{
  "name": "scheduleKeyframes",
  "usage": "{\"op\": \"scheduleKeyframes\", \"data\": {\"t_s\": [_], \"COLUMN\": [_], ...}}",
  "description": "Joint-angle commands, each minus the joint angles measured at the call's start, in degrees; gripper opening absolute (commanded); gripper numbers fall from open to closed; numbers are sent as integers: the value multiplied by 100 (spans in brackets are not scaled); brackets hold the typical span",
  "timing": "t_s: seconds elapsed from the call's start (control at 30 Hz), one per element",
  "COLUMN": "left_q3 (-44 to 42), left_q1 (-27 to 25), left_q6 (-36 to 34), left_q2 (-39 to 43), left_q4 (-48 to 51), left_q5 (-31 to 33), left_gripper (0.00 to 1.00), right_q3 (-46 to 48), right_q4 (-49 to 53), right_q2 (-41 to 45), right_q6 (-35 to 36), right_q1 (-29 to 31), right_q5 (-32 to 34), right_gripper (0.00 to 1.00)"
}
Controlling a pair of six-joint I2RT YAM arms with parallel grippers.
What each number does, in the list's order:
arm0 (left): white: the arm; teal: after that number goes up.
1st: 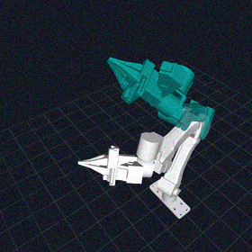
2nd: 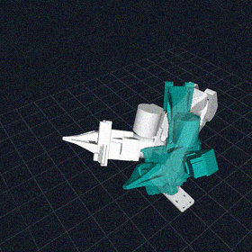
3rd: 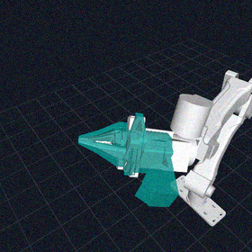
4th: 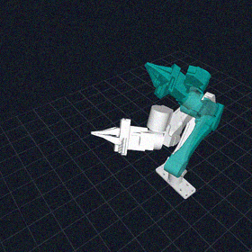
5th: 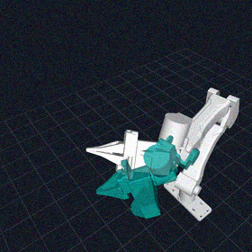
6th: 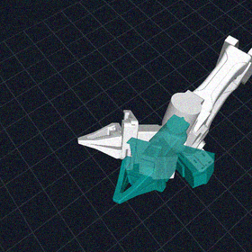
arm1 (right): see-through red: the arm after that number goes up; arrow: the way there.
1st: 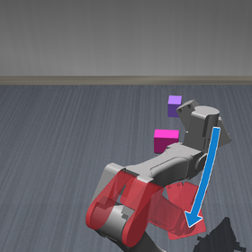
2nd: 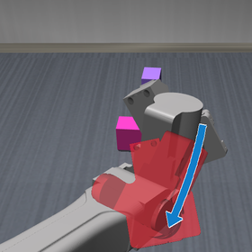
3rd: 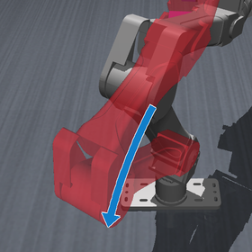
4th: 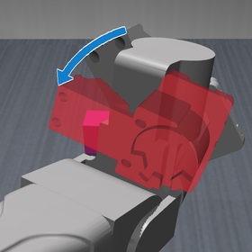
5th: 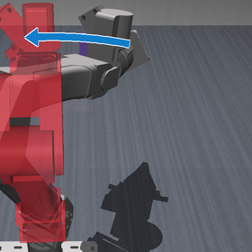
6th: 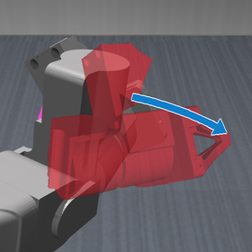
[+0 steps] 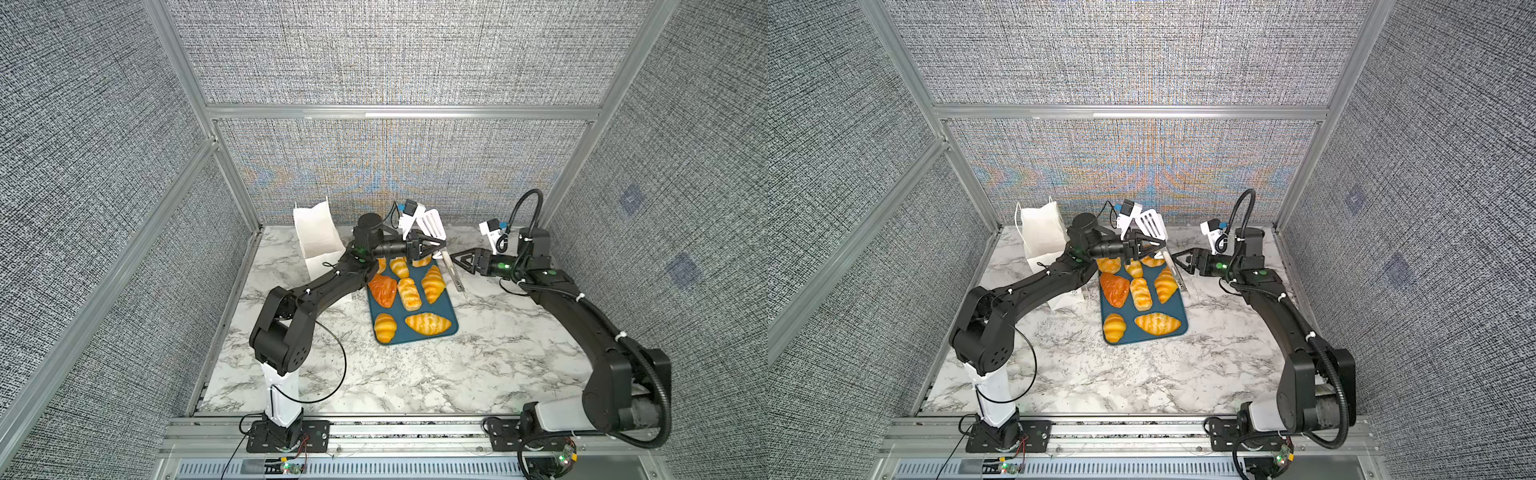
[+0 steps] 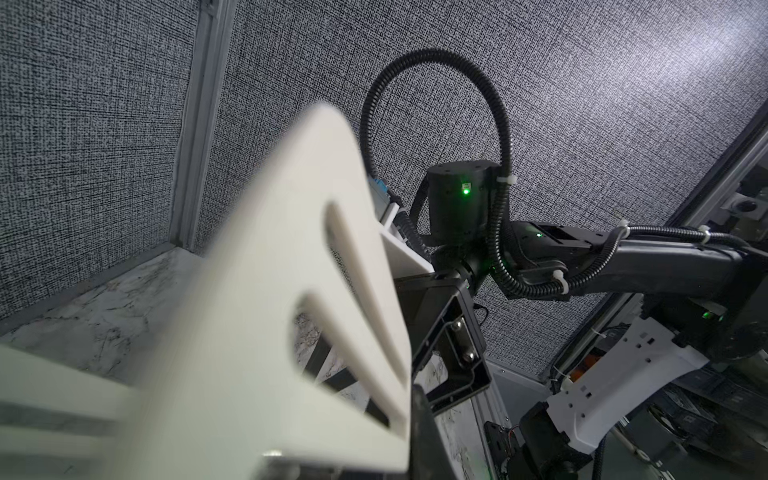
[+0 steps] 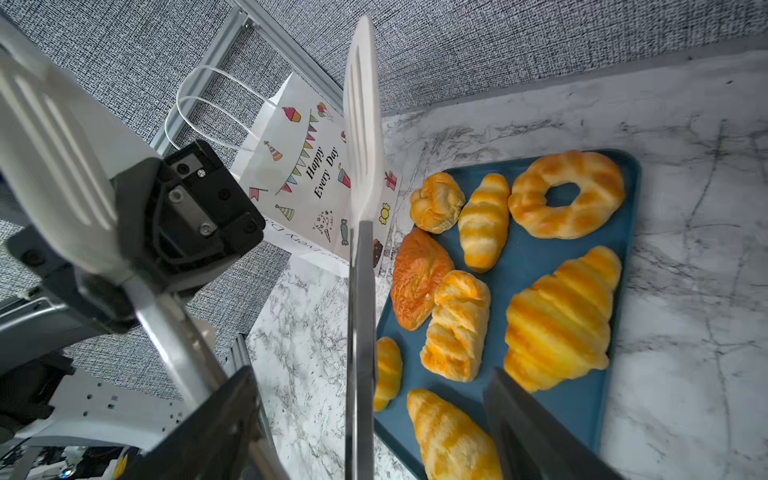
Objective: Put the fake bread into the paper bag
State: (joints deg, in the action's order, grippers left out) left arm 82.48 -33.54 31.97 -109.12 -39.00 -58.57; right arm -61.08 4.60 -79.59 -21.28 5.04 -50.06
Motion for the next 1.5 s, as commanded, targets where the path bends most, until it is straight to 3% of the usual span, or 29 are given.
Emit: {"op": "scheduleKeyframes", "data": {"t_s": [0.0,0.37,0.53,0.93,1.47], "left_q3": [92,291,260,129,133], "left_q1": [23,18,-28,-221,-277], "left_q6": [66,415,688,608,565], "left_q2": [-17,-135,-148,-74,-74], "left_q4": [-379,-694,-1100,-1110,-1182], "left_q5": [-32,-146,-216,-225,-269], "left_gripper": [8,8,8,8,8], "right_q3": [341,957,852,472,302], "right_q4": [-684,-1634,-1673,-2337,-2254], "right_q2": [364,772,509,-13,-243], "right_q6": [-117,-750,-766,-1195,-1242], "right_q1": [-94,-59,170,438,565], "right_q5": [-247,-667,-607,-536,-579], "right_gripper": [99,99,99,98,83]}}
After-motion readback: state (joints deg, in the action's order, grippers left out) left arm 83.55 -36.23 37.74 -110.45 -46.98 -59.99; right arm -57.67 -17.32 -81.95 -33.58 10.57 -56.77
